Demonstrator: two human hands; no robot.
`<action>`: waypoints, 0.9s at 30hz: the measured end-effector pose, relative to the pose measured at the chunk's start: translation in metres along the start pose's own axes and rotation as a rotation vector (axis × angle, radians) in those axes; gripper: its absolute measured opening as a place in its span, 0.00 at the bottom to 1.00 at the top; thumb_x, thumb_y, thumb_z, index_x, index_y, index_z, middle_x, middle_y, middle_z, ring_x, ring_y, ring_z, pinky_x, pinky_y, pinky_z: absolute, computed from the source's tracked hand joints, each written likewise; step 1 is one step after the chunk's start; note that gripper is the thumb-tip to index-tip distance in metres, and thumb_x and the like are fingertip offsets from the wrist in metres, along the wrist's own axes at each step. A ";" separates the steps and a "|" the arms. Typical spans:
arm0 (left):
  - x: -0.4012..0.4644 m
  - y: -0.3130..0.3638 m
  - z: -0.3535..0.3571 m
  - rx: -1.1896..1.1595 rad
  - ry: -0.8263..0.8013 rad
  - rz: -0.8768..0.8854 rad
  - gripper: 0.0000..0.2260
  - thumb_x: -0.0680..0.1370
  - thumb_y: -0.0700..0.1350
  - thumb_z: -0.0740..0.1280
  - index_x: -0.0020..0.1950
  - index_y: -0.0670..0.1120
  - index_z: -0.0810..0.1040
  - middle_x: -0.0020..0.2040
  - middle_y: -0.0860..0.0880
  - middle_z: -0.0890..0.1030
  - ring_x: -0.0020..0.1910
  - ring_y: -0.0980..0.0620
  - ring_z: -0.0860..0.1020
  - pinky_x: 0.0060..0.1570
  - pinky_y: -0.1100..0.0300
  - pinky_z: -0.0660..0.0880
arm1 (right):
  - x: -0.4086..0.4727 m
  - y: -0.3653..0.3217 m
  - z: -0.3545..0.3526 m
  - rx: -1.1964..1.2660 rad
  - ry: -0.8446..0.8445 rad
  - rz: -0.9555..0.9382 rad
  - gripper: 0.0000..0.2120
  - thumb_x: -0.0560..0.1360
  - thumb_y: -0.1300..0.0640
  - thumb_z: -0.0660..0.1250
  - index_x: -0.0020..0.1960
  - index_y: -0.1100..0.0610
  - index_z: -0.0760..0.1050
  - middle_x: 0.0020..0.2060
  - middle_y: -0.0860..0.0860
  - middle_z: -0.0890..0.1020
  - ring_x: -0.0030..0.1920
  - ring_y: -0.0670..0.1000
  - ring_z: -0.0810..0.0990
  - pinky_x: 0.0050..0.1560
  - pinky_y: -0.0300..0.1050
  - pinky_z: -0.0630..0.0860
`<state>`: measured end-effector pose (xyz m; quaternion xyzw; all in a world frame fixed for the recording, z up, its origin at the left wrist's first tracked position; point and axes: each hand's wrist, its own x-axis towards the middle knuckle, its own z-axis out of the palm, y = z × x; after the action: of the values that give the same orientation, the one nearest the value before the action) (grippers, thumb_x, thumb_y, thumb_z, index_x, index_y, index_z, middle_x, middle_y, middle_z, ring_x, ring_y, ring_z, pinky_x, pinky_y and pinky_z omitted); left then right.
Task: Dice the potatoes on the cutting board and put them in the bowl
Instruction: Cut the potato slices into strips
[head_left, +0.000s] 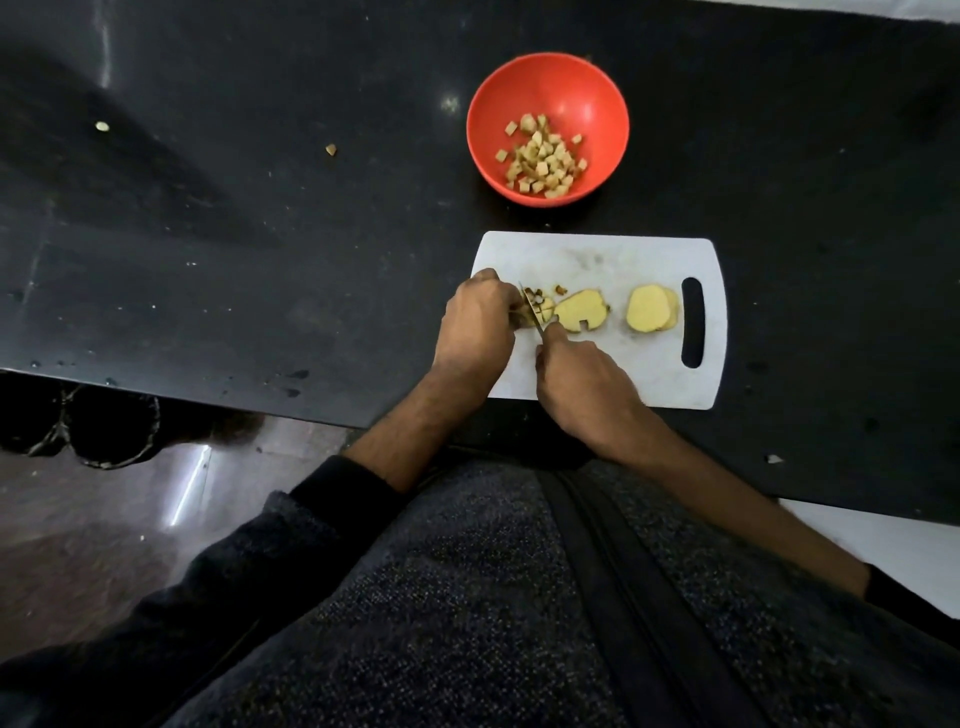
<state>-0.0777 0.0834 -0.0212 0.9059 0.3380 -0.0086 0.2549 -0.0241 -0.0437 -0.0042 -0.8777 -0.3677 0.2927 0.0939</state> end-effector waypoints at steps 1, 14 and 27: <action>0.000 0.000 0.000 -0.006 -0.001 -0.009 0.07 0.76 0.36 0.71 0.52 0.44 0.86 0.50 0.47 0.80 0.46 0.47 0.78 0.40 0.59 0.69 | 0.002 -0.001 0.001 0.016 -0.009 0.007 0.17 0.82 0.56 0.54 0.69 0.60 0.65 0.47 0.60 0.81 0.46 0.62 0.80 0.38 0.49 0.67; 0.000 -0.004 0.004 -0.011 0.027 -0.023 0.04 0.75 0.36 0.73 0.48 0.43 0.86 0.47 0.47 0.82 0.43 0.48 0.80 0.43 0.54 0.80 | -0.041 0.025 0.010 -0.008 -0.088 0.000 0.08 0.84 0.52 0.52 0.56 0.57 0.62 0.39 0.56 0.79 0.37 0.59 0.78 0.36 0.48 0.67; -0.001 -0.001 0.000 -0.044 0.008 -0.119 0.09 0.73 0.30 0.66 0.42 0.40 0.84 0.41 0.45 0.81 0.36 0.48 0.79 0.37 0.53 0.80 | -0.019 -0.004 -0.001 -0.117 0.060 -0.084 0.08 0.82 0.55 0.57 0.57 0.58 0.64 0.40 0.58 0.80 0.34 0.58 0.74 0.25 0.45 0.53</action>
<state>-0.0793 0.0836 -0.0218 0.8784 0.3925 -0.0125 0.2725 -0.0361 -0.0538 0.0064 -0.8738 -0.4175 0.2403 0.0657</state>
